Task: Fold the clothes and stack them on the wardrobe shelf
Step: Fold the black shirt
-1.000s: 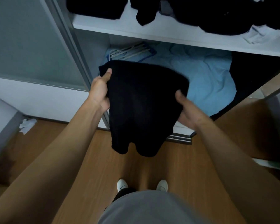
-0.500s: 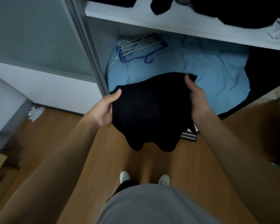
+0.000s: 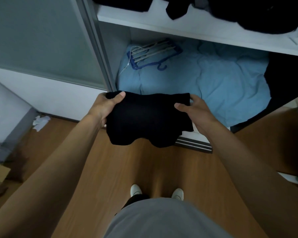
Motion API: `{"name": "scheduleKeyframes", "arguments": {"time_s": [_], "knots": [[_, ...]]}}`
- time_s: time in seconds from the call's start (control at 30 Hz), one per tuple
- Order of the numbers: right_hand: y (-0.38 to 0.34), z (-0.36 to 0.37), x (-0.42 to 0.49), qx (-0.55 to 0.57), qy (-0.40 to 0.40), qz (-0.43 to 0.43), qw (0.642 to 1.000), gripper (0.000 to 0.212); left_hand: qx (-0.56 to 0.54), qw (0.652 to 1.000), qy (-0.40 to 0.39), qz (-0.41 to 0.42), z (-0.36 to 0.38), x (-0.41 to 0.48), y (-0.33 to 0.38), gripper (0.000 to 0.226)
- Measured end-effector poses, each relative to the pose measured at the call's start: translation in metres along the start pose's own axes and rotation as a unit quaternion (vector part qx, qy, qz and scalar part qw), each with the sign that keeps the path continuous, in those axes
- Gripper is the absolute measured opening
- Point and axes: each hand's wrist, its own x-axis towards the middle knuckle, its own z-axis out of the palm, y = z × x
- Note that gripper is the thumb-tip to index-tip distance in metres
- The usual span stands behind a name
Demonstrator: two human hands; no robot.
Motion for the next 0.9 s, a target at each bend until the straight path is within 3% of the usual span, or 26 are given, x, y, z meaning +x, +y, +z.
{"name": "scheduleKeyframes", "arguments": {"time_s": [0.07, 0.13, 0.2, 0.27, 0.37, 0.43, 0.5, 0.6, 0.67, 0.7, 0.8, 0.83, 0.9], "knots": [[-0.009, 0.000, 0.003, -0.010, -0.028, -0.018, 0.999, 0.078, 0.028, 0.998, -0.052, 0.025, -0.011, 0.004, 0.011, 0.110], [-0.018, 0.002, 0.006, -0.086, -0.079, -0.048, 0.992, 0.094, 0.075, 0.985, -0.150, 0.029, -0.023, 0.004, 0.023, 0.122], [-0.028, 0.009, 0.008, -0.240, -0.101, -0.082, 0.962, 0.098, 0.163, 0.961, -0.219, 0.035, -0.031, 0.002, 0.033, 0.115], [-0.036, 0.021, 0.011, -0.393, -0.097, -0.126, 0.906, 0.094, 0.279, 0.931, -0.227, 0.064, -0.033, 0.001, 0.040, 0.108], [-0.046, 0.036, 0.020, -0.525, -0.038, -0.174, 0.832, 0.068, 0.418, 0.879, -0.195, 0.119, -0.032, 0.000, 0.052, 0.095], [-0.053, 0.038, 0.023, -0.573, 0.024, -0.202, 0.794, 0.046, 0.460, 0.858, -0.159, 0.163, -0.033, -0.001, 0.065, 0.072], [-0.063, 0.038, 0.026, -0.589, 0.086, -0.233, 0.769, 0.037, 0.499, 0.835, -0.078, 0.220, -0.036, -0.003, 0.081, 0.051], [-0.090, 0.034, 0.030, -0.536, 0.164, -0.293, 0.774, 0.033, 0.526, 0.800, 0.040, 0.288, -0.046, -0.001, 0.106, 0.045], [-0.112, 0.033, 0.035, -0.500, 0.195, -0.336, 0.774, 0.031, 0.506, 0.796, 0.071, 0.325, -0.054, 0.006, 0.124, 0.037], [-0.123, 0.033, 0.038, -0.463, 0.199, -0.349, 0.790, 0.029, 0.485, 0.801, 0.079, 0.342, -0.057, 0.011, 0.132, 0.033], [-0.159, 0.038, 0.050, -0.216, 0.151, -0.313, 0.913, 0.021, 0.411, 0.820, 0.095, 0.387, -0.059, 0.031, 0.154, 0.028], [-0.170, 0.039, 0.055, -0.141, 0.132, -0.286, 0.939, 0.019, 0.377, 0.831, 0.089, 0.399, -0.058, 0.037, 0.161, 0.024], [-0.189, 0.038, 0.068, -0.065, 0.108, -0.261, 0.957, 0.016, 0.266, 0.880, 0.056, 0.390, -0.053, 0.048, 0.175, 0.013]]}}
